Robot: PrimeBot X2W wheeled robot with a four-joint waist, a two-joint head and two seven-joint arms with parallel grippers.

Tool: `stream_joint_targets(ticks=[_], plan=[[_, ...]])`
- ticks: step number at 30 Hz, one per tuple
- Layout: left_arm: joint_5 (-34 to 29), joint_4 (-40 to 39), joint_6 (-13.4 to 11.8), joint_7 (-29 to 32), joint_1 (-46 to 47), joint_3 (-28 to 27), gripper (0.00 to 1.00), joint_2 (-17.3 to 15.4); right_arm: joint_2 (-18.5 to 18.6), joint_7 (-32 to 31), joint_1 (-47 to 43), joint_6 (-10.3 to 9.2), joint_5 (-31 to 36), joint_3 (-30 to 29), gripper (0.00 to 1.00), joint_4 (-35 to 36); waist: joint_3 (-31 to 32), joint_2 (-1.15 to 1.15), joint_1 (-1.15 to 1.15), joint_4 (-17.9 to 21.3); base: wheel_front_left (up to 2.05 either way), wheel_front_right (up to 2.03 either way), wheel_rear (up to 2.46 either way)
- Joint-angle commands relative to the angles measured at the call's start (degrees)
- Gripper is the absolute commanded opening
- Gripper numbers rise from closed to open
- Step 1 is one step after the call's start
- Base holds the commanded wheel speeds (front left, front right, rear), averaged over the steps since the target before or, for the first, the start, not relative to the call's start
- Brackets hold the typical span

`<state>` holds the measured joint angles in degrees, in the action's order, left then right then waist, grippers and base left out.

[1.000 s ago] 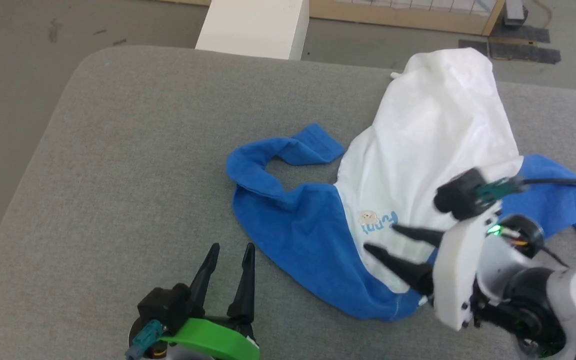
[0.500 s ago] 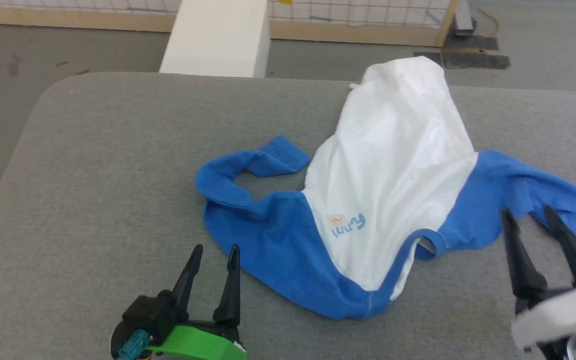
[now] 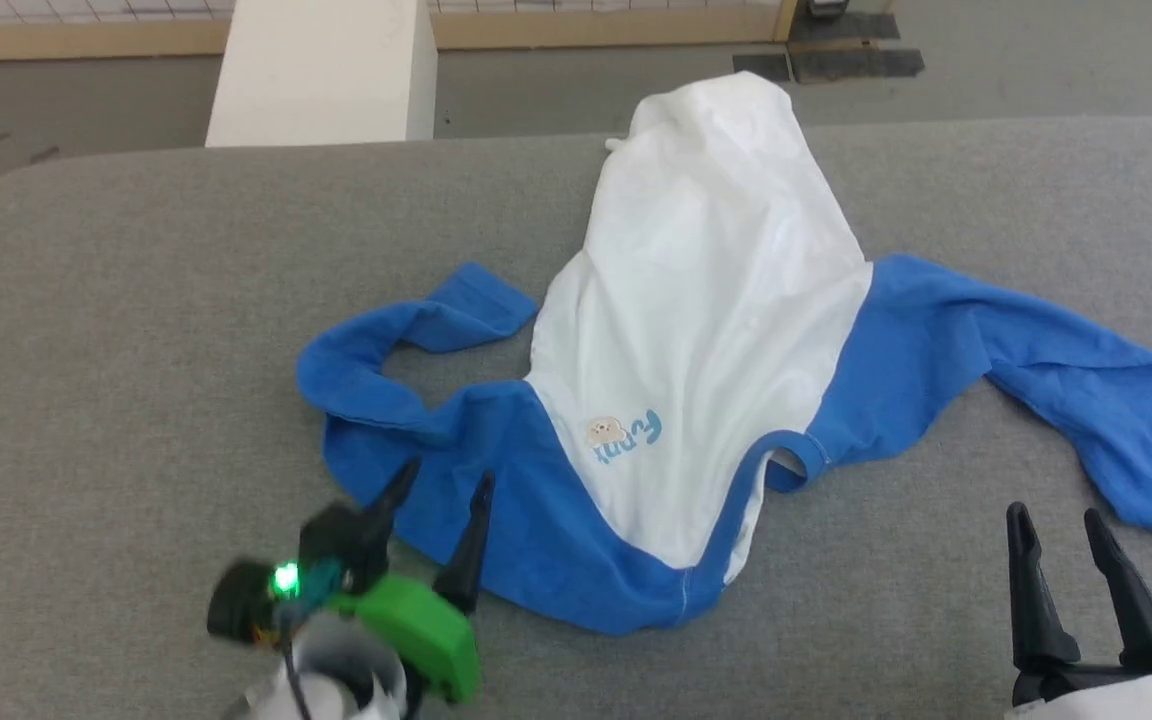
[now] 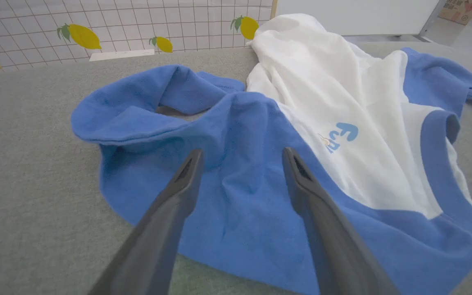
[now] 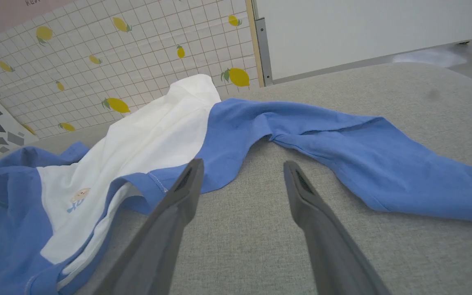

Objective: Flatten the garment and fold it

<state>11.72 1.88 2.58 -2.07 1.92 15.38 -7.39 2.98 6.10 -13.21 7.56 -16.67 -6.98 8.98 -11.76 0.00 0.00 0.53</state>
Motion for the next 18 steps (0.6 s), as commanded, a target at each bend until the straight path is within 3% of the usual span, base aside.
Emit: stream_joint_targets(ticks=[1,4,10,13,14,15,18], plan=[[-1.06,0.14,0.48,2.94,3.01,0.14,1.0,-1.51,-0.09,0.57,1.43,-0.08,-0.15,0.13,1.0,-0.31,-1.94,0.0,0.0,0.39,0.0,0.0,0.0],[-3.86,1.39,1.28,13.68,7.99,1.62,1.0,-4.98,-0.1,0.82,2.48,-0.08,0.06,0.55,1.0,-0.92,-3.51,0.0,0.0,0.53,0.0,0.0,0.0],[-2.82,5.88,3.33,35.93,12.6,5.13,1.0,-7.71,-0.1,1.24,4.04,-0.08,-0.17,1.55,1.0,-2.09,-5.69,0.0,0.0,1.47,0.0,0.0,0.0],[-0.85,7.7,4.08,40.29,13.08,7.0,1.0,-8.02,-0.1,1.49,4.7,-0.08,-0.44,2.13,1.0,-2.54,-6.51,0.0,0.0,2.37,0.0,0.0,0.0],[-0.09,8.33,4.31,41.07,13.04,7.84,0.38,-8.32,-0.1,1.58,4.93,-0.08,-0.47,2.31,1.0,-2.7,-6.79,0.0,0.0,2.72,0.0,0.0,0.0],[1.03,8.67,4.43,41.26,12.83,8.12,0.0,-8.25,-0.1,1.62,5.09,-0.08,-0.5,2.44,1.0,-2.81,-7.03,0.0,0.0,3.04,0.0,0.0,0.0],[4.54,7.96,4.62,40.67,12.19,7.84,0.0,-7.97,-0.1,1.9,5.36,-0.08,-0.53,2.02,1.0,-3.08,-7.59,0.0,0.0,3.56,0.0,0.0,0.0]])
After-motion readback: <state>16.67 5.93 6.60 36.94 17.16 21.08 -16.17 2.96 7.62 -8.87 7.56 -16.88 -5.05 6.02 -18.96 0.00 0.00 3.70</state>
